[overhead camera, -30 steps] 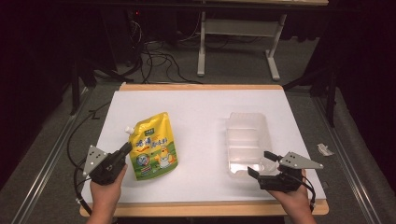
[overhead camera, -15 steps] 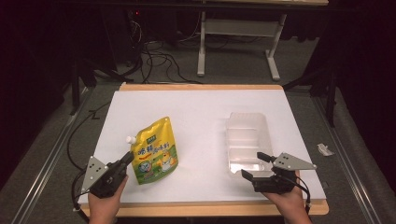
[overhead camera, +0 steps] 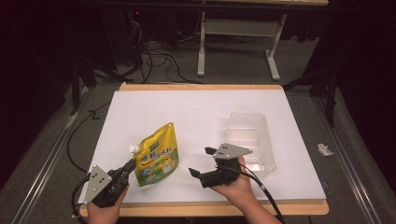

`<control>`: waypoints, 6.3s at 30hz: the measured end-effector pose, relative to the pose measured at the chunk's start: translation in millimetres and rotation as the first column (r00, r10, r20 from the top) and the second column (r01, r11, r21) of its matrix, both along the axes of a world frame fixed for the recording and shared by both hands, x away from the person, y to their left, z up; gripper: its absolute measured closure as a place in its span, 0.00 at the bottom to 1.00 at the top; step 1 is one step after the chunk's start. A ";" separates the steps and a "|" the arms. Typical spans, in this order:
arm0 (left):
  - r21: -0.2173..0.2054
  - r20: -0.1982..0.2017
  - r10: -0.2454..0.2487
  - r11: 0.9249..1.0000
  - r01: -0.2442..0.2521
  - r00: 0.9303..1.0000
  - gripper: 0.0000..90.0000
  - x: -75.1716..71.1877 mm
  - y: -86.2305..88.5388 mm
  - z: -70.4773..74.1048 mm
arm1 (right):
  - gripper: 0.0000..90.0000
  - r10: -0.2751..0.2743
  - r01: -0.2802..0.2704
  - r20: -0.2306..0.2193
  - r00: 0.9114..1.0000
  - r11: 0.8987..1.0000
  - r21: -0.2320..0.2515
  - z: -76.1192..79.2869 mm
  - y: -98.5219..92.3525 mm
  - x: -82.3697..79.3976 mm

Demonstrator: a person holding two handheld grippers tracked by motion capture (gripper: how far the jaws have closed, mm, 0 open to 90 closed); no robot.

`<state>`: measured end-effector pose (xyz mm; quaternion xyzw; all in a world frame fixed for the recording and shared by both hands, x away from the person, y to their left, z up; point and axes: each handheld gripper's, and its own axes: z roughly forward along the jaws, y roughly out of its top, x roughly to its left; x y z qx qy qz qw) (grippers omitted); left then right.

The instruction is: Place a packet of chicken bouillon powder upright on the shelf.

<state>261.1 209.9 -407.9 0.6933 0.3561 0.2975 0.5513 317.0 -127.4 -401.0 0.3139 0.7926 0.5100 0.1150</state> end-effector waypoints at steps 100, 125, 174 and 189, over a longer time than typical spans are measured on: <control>0.001 -0.175 0.051 0.999 -0.052 0.983 0.48 31.0 16.5 -23.8 | 0.93 0.183 -0.183 -0.001 0.983 0.982 0.046 -15.7 56.0 11.1; 0.103 -0.258 0.070 0.994 -0.044 0.964 0.32 41.0 2.7 -37.0 | 0.93 0.217 -0.222 0.099 0.971 0.974 0.043 24.1 3.1 -16.3; 0.072 -0.293 0.052 0.997 -0.032 0.955 0.26 68.6 -21.7 -38.6 | 0.93 0.071 -0.093 0.177 0.982 0.989 0.118 58.5 -100.9 -3.0; 0.075 -0.292 0.046 0.997 -0.025 0.955 0.26 67.0 -22.2 -38.1 | 0.93 -0.009 -0.017 0.173 0.985 0.989 0.147 58.3 -130.8 3.7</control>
